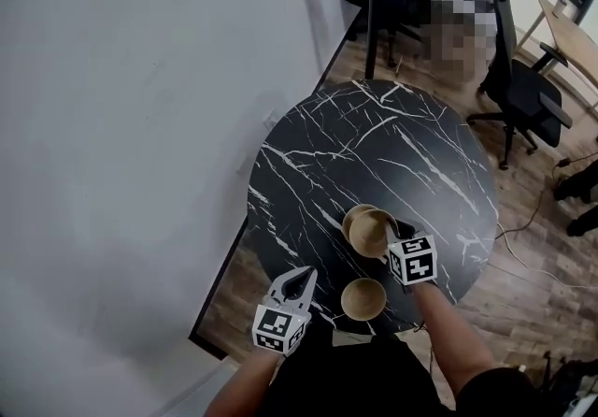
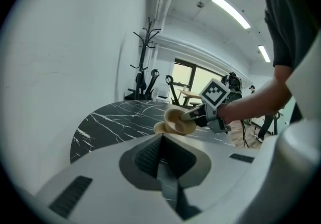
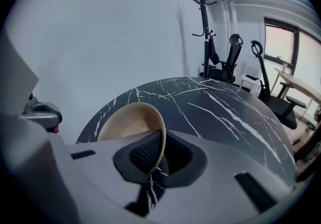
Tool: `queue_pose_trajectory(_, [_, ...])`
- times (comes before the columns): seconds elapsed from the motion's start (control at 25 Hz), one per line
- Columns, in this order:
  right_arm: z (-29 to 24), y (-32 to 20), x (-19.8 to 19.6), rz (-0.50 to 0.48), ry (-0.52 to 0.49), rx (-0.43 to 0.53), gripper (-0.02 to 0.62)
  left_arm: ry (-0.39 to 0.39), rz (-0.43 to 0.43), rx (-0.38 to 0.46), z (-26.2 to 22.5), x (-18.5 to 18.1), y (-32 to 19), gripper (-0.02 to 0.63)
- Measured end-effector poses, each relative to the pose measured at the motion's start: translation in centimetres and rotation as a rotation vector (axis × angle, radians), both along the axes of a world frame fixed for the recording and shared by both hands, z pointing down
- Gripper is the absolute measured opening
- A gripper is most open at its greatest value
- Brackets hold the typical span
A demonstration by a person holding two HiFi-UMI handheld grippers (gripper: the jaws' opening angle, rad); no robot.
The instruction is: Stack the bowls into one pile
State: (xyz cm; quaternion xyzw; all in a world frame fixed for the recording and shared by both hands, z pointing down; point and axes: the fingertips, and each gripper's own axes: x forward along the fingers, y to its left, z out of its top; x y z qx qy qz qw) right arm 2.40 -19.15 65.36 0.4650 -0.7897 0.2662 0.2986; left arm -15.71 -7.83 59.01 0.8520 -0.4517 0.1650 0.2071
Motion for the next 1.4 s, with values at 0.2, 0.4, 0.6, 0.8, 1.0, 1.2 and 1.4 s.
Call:
queue_pose_trajectory(0.2, [1.8, -0.7, -1.0, -0.015, 0.029, -0.036, 0.018, 0.001, -0.034, -0.006, 0.2, -1.7, 0.4, 0.014])
queue_pose_trajectory(0.4, [3.0, -1.4, -1.6, -0.029, 0.056, -0.056, 0.02, 0.0, -0.053, -0.01, 0.3, -3.0, 0.6, 0.014])
queue_pose_trajectory(0.6, [3.5, -1.9, -1.9, -0.03, 0.069, -0.046, 0.027, -0.002, -0.062, -0.007, 0.2, -3.3, 0.9, 0.014])
queue_pose_trajectory(0.8, [3.0, -2.2, -2.3, -0.031, 0.065, -0.027, 0.109, 0.006, -0.052, 0.007, -0.1, -3.1, 0.9, 0.014])
queue_pose_trajectory(1.0, [1.2, -2.3, -1.9, -0.017, 0.05, 0.03, 0.135, 0.014, -0.039, 0.013, -0.2, -2.6, 0.8, 0.014])
queue_pose_trajectory(1.2, [-2.2, -2.2, -1.6, -0.004, 0.015, 0.108, 0.129, 0.023, -0.026, 0.02, -0.6, -1.9, 0.9, 0.014])
queue_pose_trajectory(1.4, [-5.7, -0.7, -1.2, 0.0, -0.03, 0.177, 0.103, 0.029, -0.004, 0.033, -1.1, -0.6, 0.9, 0.014])
